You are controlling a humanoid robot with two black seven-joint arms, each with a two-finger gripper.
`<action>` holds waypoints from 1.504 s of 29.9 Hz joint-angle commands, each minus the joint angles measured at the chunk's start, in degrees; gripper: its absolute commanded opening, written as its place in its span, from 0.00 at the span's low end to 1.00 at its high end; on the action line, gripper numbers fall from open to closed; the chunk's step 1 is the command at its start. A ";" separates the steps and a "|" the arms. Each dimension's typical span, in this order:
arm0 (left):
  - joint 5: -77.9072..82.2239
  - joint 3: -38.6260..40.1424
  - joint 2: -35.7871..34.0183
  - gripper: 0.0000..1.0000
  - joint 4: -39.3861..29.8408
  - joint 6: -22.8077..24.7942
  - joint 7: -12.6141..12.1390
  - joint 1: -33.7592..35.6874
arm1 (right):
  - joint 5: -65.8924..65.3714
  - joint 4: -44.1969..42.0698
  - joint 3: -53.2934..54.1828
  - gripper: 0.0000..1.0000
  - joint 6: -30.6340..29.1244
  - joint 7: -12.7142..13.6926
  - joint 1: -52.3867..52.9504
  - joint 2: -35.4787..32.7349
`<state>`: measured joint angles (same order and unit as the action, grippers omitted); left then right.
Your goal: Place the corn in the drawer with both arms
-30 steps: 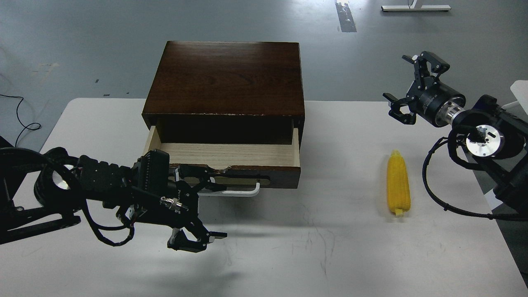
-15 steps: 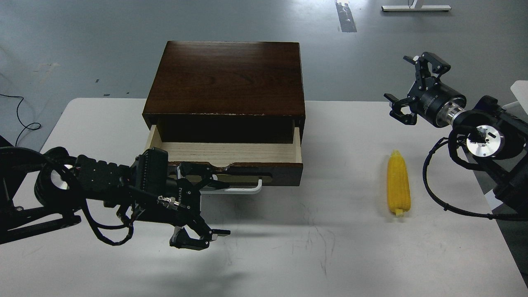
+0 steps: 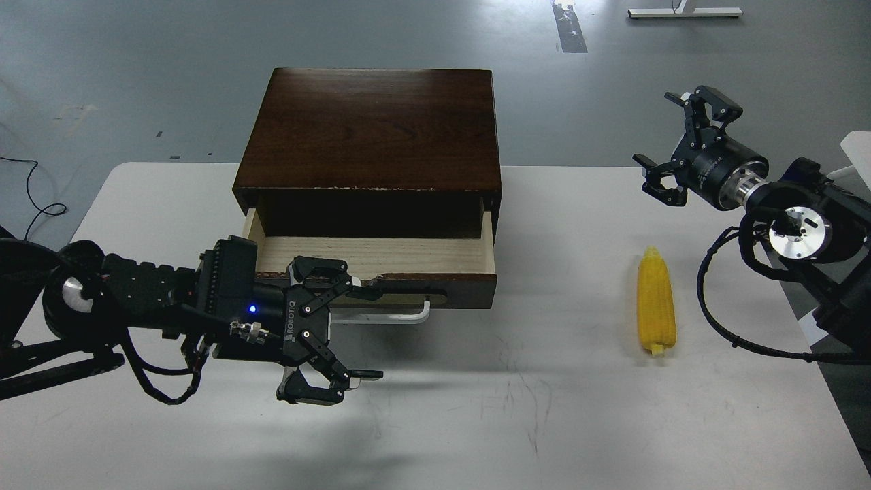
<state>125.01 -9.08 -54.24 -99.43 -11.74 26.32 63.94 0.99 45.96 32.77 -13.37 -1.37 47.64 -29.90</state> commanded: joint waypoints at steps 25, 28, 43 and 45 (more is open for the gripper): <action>-98.41 21.03 -1.50 0.99 30.40 10.31 1.68 0.14 | -0.20 1.41 -0.87 1.00 -0.34 -0.13 0.44 -0.60; -107.39 20.85 0.96 0.98 38.40 12.52 -2.47 -1.17 | -1.16 2.64 -1.31 1.00 -0.43 -0.39 0.44 -1.56; -117.27 22.00 9.94 0.99 56.80 23.95 -12.26 -10.50 | -57.27 23.19 -7.70 1.00 0.54 -4.79 0.87 -23.78; -117.27 22.00 9.94 0.98 56.89 23.95 -12.00 -10.59 | -63.70 25.92 -11.48 1.00 0.45 -4.35 1.31 -27.04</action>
<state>7.71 12.86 -44.41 -42.96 12.08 14.00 53.62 -51.68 67.66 26.43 -12.79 -6.29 48.59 -51.47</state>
